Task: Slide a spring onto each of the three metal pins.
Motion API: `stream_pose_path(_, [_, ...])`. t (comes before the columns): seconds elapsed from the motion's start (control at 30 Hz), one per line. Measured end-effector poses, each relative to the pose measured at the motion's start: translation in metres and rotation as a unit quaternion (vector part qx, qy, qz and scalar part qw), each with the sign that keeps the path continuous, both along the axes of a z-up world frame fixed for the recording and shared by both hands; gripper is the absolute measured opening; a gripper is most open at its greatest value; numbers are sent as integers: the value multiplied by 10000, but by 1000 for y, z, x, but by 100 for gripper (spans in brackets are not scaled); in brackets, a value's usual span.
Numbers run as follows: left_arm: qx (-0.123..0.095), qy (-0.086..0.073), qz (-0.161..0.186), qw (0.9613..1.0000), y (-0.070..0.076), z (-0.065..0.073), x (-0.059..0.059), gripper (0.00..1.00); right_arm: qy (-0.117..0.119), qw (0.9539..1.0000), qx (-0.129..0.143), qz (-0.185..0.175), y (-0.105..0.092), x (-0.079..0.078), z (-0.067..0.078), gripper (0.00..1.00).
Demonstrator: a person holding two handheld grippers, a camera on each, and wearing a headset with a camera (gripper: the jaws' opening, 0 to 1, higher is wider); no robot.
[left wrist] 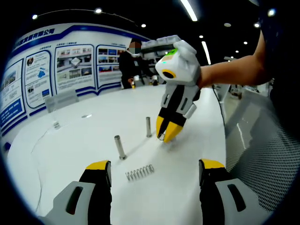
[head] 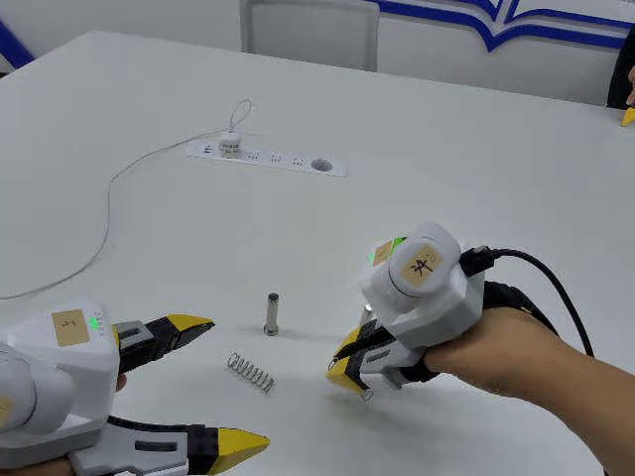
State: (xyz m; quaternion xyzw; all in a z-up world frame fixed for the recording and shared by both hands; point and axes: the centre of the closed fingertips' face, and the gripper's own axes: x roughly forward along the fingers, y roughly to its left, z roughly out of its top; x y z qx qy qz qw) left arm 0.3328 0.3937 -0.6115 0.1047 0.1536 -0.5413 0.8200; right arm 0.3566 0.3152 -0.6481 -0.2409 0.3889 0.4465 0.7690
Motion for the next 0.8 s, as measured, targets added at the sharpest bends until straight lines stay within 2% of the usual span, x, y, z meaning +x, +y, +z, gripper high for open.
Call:
stream_pose_path(0.1, [-18,8,-39,10000,-2,1,-1,78,-43,9999,69,-70,-2,0,4,12])
stream_pose_path(0.27, [-101,51,-122,9999,-9,4,-2,76,-147,9990,359,-205,0,-1,20,12])
stream_pose_path(0.5, [-334,224,-215,9990,-19,8,-1,71,-262,9967,721,-251,9,-2,41,12])
stream_pose_path(0.73, [-592,517,-401,9961,-35,10,-2,63,-318,9939,1026,-244,20,-5,58,12])
stream_pose_path(0.8, [-662,551,-427,9954,-40,11,-2,61,-307,9920,1194,-256,24,-5,64,12])
